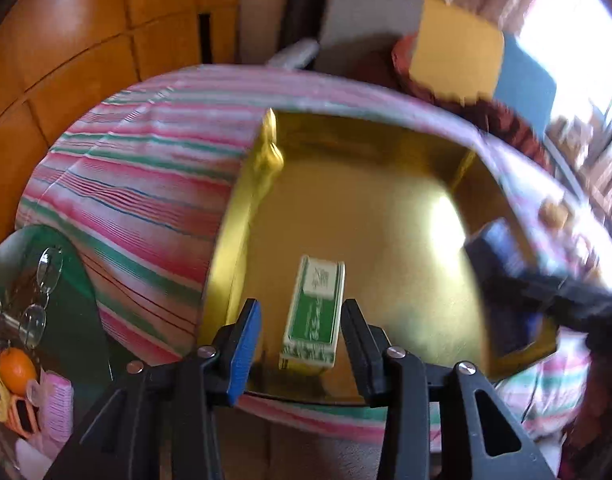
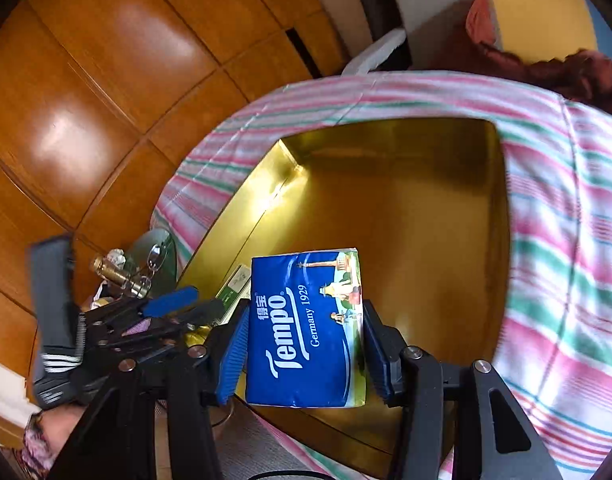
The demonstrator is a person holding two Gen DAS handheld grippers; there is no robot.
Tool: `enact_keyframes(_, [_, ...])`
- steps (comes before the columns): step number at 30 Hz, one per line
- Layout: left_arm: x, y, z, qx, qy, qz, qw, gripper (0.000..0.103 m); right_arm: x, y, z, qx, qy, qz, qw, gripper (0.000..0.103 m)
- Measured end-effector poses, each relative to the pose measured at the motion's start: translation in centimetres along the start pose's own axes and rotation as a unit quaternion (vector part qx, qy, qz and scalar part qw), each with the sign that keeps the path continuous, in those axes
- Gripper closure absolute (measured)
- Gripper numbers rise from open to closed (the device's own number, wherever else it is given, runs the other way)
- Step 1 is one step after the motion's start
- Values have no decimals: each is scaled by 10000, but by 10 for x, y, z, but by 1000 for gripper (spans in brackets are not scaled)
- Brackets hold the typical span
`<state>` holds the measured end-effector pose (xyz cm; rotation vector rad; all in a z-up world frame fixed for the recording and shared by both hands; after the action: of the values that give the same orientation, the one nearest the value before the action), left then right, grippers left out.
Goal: Organize objects
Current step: 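Carry both items to the gold tray and open both tools to release them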
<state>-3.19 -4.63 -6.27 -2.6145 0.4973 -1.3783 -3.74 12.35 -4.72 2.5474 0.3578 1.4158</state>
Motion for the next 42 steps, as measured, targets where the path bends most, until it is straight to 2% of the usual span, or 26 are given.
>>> enact_keyframes(3, [25,16,-9,544,-709,154,9959,59,-13,9,3,42,160,74,9998,51])
enact_keyframes(5, [38,28,-11,845,-1026,156,9910,58,-23,15,4,114,252,184,9994,51])
enact_keyframes(9, [52,41,-14,1135,-1373,40,9840,58,-42,23,3,176,476,354,9981,50])
enact_keyframes(13, [59,41,-13,1195,-1566,24,9804,58,-64,34,5,112,721,592,9956,48])
enact_keyframes(15, [61,40,-15,1183,-1619,18,9797,58,-71,41,5,-102,818,325,9961,45])
enact_keyframes(17, [63,42,-16,1189,-1641,16,9793,58,-71,50,8,-226,887,-230,9955,36])
enact_keyframes(18, [62,42,-15,1189,-1642,23,9792,58,-68,55,10,-231,882,-487,9946,28])
enact_keyframes(20, [61,42,-15,1189,-1630,17,9794,58,-61,60,12,-105,771,-645,9949,25])
enact_keyframes(24, [59,39,-14,1173,-1603,50,9801,58,-36,54,11,80,266,-401,9988,25])
enact_keyframes(28, [55,30,-12,1060,-1547,126,9822,58,-10,30,5,-352,-238,-220,9989,19])
enact_keyframes(32, [49,17,-11,889,-1448,280,9851,58,15,8,1,-690,-766,143,9946,15])
enact_keyframes(35, [43,2,-9,651,-1324,496,9878,57,31,-4,-4,-830,-1065,397,9900,13])
enact_keyframes(38, [36,-16,-5,377,-1128,882,9890,58,45,-20,-9,-929,-1280,660,9852,11])
enact_keyframes(42, [29,-45,2,-50,-896,1195,9888,58,58,-45,-10,-1016,-1367,992,9804,10])
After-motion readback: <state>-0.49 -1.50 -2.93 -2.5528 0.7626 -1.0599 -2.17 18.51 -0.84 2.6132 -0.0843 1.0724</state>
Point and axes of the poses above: each gripper's, at about its wrist camera, not at the fingertips, and x roughly against the way its jaws point, y to its left, z to its underside, the point moved 4 cm from there along -x, roughly the way its jaws point, and after that the axes turned 12 degrees about z, right-handed, at the moved point
